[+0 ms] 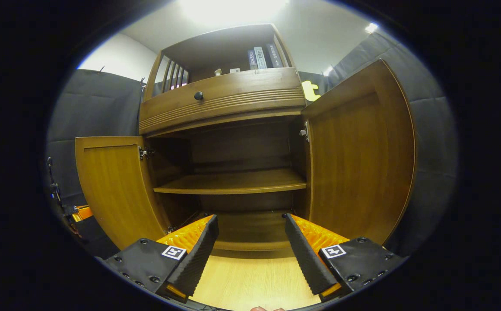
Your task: Open the right door of the double-door shoe cabinet with the right hand, and open the left door with the left hand.
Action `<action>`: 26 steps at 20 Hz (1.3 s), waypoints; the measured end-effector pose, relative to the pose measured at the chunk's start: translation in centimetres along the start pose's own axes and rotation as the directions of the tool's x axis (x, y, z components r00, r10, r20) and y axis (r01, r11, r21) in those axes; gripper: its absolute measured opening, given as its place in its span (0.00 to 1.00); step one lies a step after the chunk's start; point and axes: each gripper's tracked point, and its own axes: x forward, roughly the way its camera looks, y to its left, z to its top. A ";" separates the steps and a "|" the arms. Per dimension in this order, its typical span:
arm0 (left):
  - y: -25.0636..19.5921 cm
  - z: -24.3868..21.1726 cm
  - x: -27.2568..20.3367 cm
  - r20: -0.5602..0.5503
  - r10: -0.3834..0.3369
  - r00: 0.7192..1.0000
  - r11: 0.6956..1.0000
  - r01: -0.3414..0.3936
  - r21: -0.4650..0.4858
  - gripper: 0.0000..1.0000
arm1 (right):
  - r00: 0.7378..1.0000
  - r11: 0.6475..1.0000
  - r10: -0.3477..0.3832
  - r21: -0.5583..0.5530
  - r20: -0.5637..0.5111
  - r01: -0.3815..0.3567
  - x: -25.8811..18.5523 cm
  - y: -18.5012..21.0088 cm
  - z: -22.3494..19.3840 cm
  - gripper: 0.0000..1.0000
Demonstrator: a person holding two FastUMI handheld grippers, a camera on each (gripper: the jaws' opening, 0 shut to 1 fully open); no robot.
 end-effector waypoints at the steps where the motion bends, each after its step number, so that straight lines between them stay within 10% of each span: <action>1: 0.0 0.3 -0.9 0.002 0.014 1.000 1.000 -0.014 0.001 0.14 | 1.000 1.000 0.003 0.003 -0.001 -0.003 0.0 -0.1 -0.1 0.92; 18: -10.5 9.6 -10.1 0.087 0.194 0.977 0.981 -0.190 -0.045 0.17 | 0.997 0.995 0.082 -0.061 -0.001 -0.081 -4.9 -4.6 2.0 0.93; 26: -15.1 11.2 -10.0 0.105 0.248 0.963 0.968 -0.243 -0.066 0.84 | 0.994 0.996 0.070 -0.058 -0.080 -0.075 -8.0 -7.0 -0.1 0.93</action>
